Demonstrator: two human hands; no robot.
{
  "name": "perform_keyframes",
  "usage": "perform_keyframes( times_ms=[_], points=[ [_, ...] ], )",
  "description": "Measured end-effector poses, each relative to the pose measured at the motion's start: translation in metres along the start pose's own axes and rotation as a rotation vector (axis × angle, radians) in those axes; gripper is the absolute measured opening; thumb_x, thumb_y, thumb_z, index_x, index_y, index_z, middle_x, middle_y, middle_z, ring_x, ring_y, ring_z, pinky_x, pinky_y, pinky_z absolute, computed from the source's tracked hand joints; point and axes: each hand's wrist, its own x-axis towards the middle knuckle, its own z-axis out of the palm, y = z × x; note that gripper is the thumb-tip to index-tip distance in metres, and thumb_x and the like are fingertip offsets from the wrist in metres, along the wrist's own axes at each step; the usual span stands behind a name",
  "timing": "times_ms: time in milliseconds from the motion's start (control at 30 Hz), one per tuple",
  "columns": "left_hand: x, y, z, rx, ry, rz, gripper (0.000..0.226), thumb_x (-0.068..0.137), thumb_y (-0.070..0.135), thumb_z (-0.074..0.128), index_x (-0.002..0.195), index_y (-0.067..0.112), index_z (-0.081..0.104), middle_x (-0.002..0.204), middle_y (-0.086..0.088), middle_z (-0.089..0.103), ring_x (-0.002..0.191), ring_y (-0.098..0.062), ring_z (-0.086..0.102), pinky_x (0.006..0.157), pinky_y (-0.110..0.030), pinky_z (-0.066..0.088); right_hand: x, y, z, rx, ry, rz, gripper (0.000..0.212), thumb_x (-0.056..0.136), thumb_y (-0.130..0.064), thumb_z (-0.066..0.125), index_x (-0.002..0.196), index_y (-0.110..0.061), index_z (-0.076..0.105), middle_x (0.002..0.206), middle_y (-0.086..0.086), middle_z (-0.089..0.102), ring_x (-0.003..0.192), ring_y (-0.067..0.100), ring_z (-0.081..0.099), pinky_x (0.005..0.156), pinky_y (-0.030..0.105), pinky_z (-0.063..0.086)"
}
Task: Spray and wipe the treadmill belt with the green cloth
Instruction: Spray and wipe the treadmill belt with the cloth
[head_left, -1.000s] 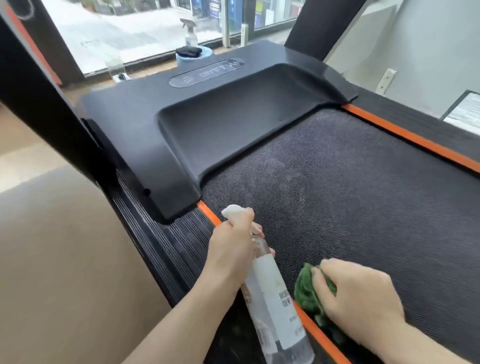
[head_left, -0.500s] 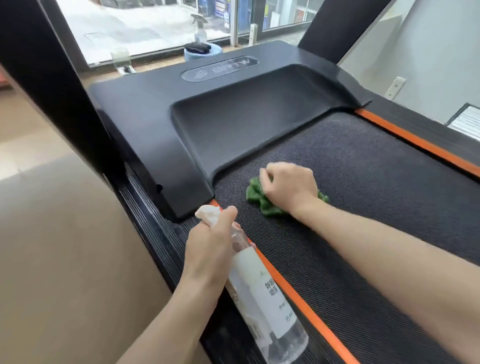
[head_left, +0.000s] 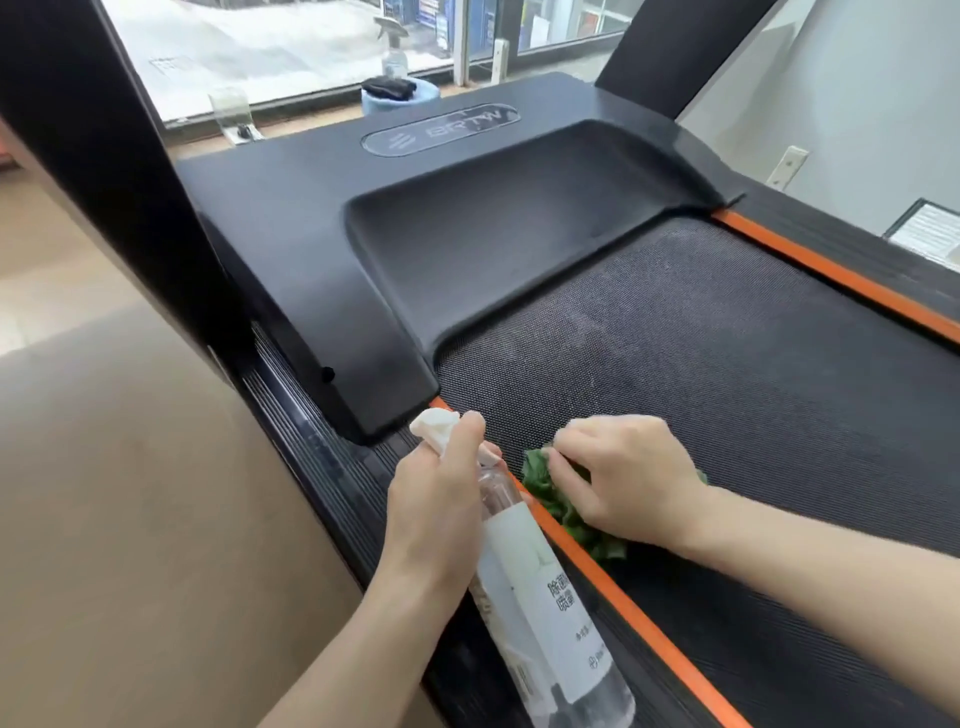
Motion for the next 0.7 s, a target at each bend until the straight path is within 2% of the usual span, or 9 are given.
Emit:
perform_keyframes(
  times_ms=[100, 167, 233, 333, 400, 467, 567, 633, 700],
  points=[
    [-0.002, 0.000, -0.003, -0.018, -0.006, -0.008, 0.046, 0.092, 0.053, 0.058, 0.063, 0.018, 0.068, 0.072, -0.007, 0.071, 0.087, -0.050, 0.075, 0.087, -0.068, 0.059, 0.064, 0.055, 0.017, -0.133, 0.005, 0.371, 0.038, 0.098, -0.042, 0.039, 0.073, -0.020, 0.057, 0.082, 0.001, 0.068, 0.080, 0.030, 0.066, 0.066, 0.035, 0.044],
    [0.000, -0.001, -0.002, 0.008, -0.013, 0.001, 0.048, 0.081, 0.060, 0.056, 0.064, 0.018, 0.068, 0.072, -0.009, 0.070, 0.088, -0.053, 0.073, 0.087, -0.070, 0.058, 0.098, 0.081, 0.019, -0.143, -0.039, 0.754, 0.043, 0.099, -0.041, 0.033, 0.091, -0.017, 0.068, 0.098, 0.009, 0.071, 0.093, 0.035, 0.066, 0.078, 0.038, 0.045],
    [0.002, -0.001, 0.002, 0.031, -0.003, 0.007, 0.049, 0.075, 0.065, 0.053, 0.064, 0.021, 0.072, 0.076, -0.016, 0.074, 0.087, -0.052, 0.073, 0.088, -0.070, 0.057, 0.114, 0.077, 0.024, -0.117, -0.030, 0.893, 0.045, 0.098, -0.037, 0.031, 0.099, -0.015, 0.071, 0.103, 0.013, 0.071, 0.097, 0.036, 0.065, 0.081, 0.038, 0.045],
    [0.003, 0.000, 0.006, 0.063, 0.013, -0.007, 0.048, 0.071, 0.069, 0.050, 0.067, 0.029, 0.076, 0.079, -0.021, 0.077, 0.088, -0.045, 0.076, 0.090, -0.067, 0.058, 0.092, 0.021, 0.023, -0.072, -0.086, 0.663, 0.040, 0.097, -0.041, 0.036, 0.083, -0.019, 0.066, 0.094, 0.005, 0.072, 0.091, 0.032, 0.066, 0.074, 0.036, 0.044],
    [0.004, 0.001, 0.006, 0.053, 0.030, -0.006, 0.047, 0.073, 0.067, 0.051, 0.067, 0.029, 0.077, 0.077, -0.017, 0.078, 0.087, -0.042, 0.077, 0.091, -0.065, 0.058, 0.053, -0.019, 0.013, -0.016, -0.083, 0.461, 0.035, 0.094, -0.043, 0.041, 0.067, -0.023, 0.050, 0.079, -0.002, 0.068, 0.080, 0.027, 0.066, 0.064, 0.034, 0.043],
    [0.005, -0.001, 0.005, 0.055, 0.024, -0.004, 0.049, 0.078, 0.062, 0.050, 0.070, 0.021, 0.076, 0.077, -0.017, 0.078, 0.086, -0.042, 0.077, 0.089, -0.064, 0.059, 0.018, -0.037, 0.000, 0.040, -0.063, 0.295, 0.034, 0.091, -0.042, 0.044, 0.063, -0.025, 0.039, 0.067, -0.004, 0.062, 0.068, 0.021, 0.064, 0.054, 0.032, 0.041],
    [0.003, -0.001, 0.003, 0.034, 0.004, -0.003, 0.057, 0.079, 0.060, 0.051, 0.074, 0.005, 0.066, 0.076, -0.020, 0.075, 0.086, -0.049, 0.074, 0.086, -0.066, 0.059, 0.003, -0.023, -0.004, 0.050, -0.067, 0.064, 0.035, 0.093, -0.040, 0.047, 0.063, -0.023, 0.045, 0.064, -0.004, 0.058, 0.062, 0.020, 0.061, 0.049, 0.032, 0.040],
    [0.004, -0.002, 0.002, 0.018, 0.002, -0.013, 0.053, 0.083, 0.056, 0.053, 0.068, 0.007, 0.069, 0.069, -0.015, 0.071, 0.083, -0.051, 0.074, 0.085, -0.068, 0.059, 0.028, 0.000, 0.003, -0.020, -0.056, 0.088, 0.036, 0.094, -0.042, 0.047, 0.066, -0.020, 0.051, 0.068, -0.002, 0.061, 0.066, 0.026, 0.064, 0.053, 0.033, 0.043],
    [0.004, -0.004, 0.002, 0.012, -0.003, -0.021, 0.049, 0.089, 0.053, 0.054, 0.064, 0.016, 0.073, 0.066, -0.013, 0.072, 0.079, -0.047, 0.076, 0.084, -0.067, 0.060, 0.073, 0.028, 0.016, -0.069, -0.016, 0.406, 0.038, 0.097, -0.043, 0.040, 0.076, -0.018, 0.060, 0.083, 0.003, 0.069, 0.081, 0.032, 0.066, 0.068, 0.036, 0.047]
  ],
)
